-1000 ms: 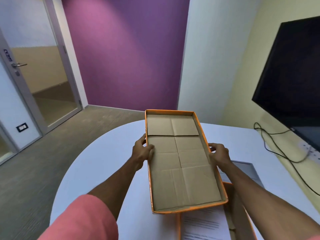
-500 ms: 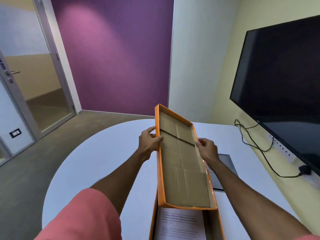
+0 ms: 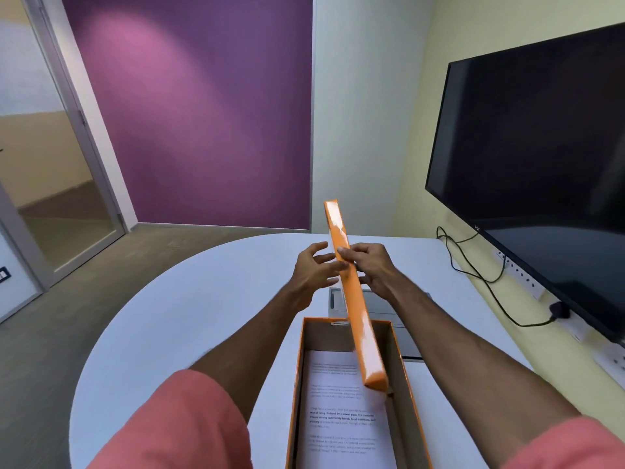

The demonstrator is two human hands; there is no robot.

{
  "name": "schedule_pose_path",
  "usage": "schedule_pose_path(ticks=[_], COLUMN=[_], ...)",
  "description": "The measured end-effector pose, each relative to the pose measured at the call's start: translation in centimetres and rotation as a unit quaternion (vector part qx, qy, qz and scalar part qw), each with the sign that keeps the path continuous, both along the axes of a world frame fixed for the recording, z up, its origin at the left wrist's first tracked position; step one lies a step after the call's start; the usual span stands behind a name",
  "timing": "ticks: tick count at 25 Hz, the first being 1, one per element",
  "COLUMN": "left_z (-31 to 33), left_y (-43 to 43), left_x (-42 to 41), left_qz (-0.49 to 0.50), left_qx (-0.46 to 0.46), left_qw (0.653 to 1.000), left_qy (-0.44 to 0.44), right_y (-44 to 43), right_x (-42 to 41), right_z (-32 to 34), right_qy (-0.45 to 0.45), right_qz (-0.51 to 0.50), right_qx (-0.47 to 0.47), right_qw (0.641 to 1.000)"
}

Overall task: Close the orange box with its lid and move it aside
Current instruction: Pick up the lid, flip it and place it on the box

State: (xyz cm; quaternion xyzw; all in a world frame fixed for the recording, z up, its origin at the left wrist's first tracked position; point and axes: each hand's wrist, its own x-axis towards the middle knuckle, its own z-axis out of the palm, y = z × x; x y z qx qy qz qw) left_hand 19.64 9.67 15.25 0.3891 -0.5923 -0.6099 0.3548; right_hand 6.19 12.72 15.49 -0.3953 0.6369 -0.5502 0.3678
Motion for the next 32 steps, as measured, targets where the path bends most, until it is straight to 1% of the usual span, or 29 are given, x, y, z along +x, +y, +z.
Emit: schedule_pose_path(ticks=[2, 6, 8, 11, 14, 18, 20, 22, 24, 26, 28, 30, 32], left_z=[-0.6, -3.0, -4.2, -5.4, -6.0, -5.8, -5.7, -6.1, -6.8, -7.6, -8.7, -9.6, -10.6], left_y=[-0.5, -1.6, -2.1, -2.6, -3.1, -4.1, -4.3, -4.5, -4.2, -3.8, -3.3, -2.6, -1.8], left_x=[0.1, 1.5, 2.4, 3.1, 4.0, 4.8, 5.3, 5.9, 6.4, 6.4, 6.2, 5.9, 5.7], left_qz=[0.001, 0.02, 0.031, 0.064, 0.085, 0.081, 0.086, 0.101, 0.115, 0.113, 0.104, 0.102, 0.114], left_qx=[0.013, 0.035, 0.05, 0.077, 0.092, 0.114, 0.101, 0.072, 0.063, 0.058, 0.058, 0.064, 0.059], left_qw=[1.0, 0.995, 0.991, 0.986, 0.981, 0.982, 0.983, 0.982, 0.981, 0.982, 0.984, 0.983, 0.979], left_qy=[0.0, -0.095, -0.121, -0.134, -0.149, -0.124, -0.131, -0.145, -0.146, -0.139, -0.135, -0.137, -0.156], right_y=[0.2, 1.1, 1.5, 2.3, 3.0, 3.2, 3.1, 3.1, 2.9, 3.1, 3.6, 4.1, 5.1], right_x=[-0.6, -1.6, -2.6, -4.0, -5.0, -5.5, -5.6, -5.5, -5.3, -5.2, -5.1, -5.0, -4.9], right_z=[0.4, 2.2, 2.9, 3.3, 2.6, 1.5, 1.0, 0.0, -1.7, -3.6, -5.6, -7.4, -9.2], right_qy=[-0.033, -0.091, -0.129, -0.181, -0.202, -0.228, -0.202, -0.111, -0.021, 0.006, 0.02, 0.024, 0.028], right_qz=[-0.022, -0.042, -0.043, -0.04, -0.041, -0.053, -0.073, -0.099, -0.14, -0.19, -0.202, -0.166, -0.124], right_qx=[-0.003, -0.032, -0.057, -0.066, -0.06, -0.062, -0.049, -0.01, 0.033, 0.069, 0.106, 0.143, 0.172], right_qw=[0.999, 0.994, 0.989, 0.98, 0.977, 0.97, 0.976, 0.989, 0.989, 0.979, 0.973, 0.975, 0.977])
